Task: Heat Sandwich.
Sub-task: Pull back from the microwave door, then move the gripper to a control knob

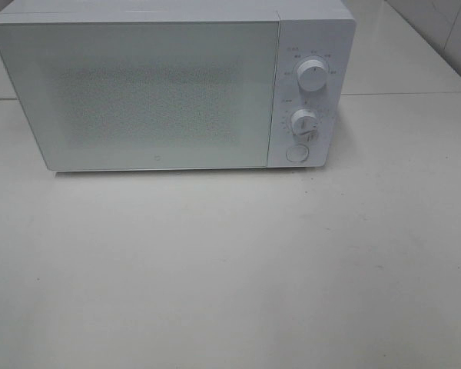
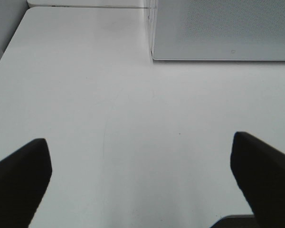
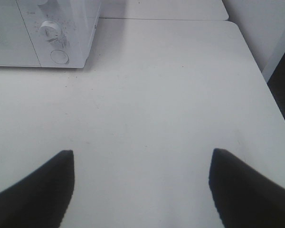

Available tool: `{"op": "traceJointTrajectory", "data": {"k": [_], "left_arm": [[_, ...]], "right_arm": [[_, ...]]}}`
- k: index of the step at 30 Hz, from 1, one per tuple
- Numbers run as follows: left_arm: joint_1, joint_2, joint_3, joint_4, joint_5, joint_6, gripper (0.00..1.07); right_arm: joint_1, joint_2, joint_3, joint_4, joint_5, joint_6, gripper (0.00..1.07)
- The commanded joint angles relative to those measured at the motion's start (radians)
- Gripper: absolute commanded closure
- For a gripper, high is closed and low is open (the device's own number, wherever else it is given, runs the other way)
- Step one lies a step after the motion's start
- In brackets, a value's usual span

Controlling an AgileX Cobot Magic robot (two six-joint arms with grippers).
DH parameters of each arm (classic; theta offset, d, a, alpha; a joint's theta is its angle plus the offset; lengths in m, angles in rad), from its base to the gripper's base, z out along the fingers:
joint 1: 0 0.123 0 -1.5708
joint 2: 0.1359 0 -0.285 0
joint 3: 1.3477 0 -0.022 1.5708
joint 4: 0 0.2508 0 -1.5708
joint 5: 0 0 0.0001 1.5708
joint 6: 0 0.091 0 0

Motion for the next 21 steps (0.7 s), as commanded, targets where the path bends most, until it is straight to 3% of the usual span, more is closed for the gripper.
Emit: {"op": "traceJointTrajectory", "data": {"k": [1,21], "left_arm": [[0.003,-0.023,0.002,-0.008,-0.013,-0.003,0.09],[0.003,-0.023,0.002,-0.008,-0.013,-0.002,0.09]], "right_arm": [[-0.007,-0.028,0.001,0.001,-0.005,-0.003,0.32],[-0.007,0.036,-0.046,0.001,-0.037,-0.006,0.32]]}}
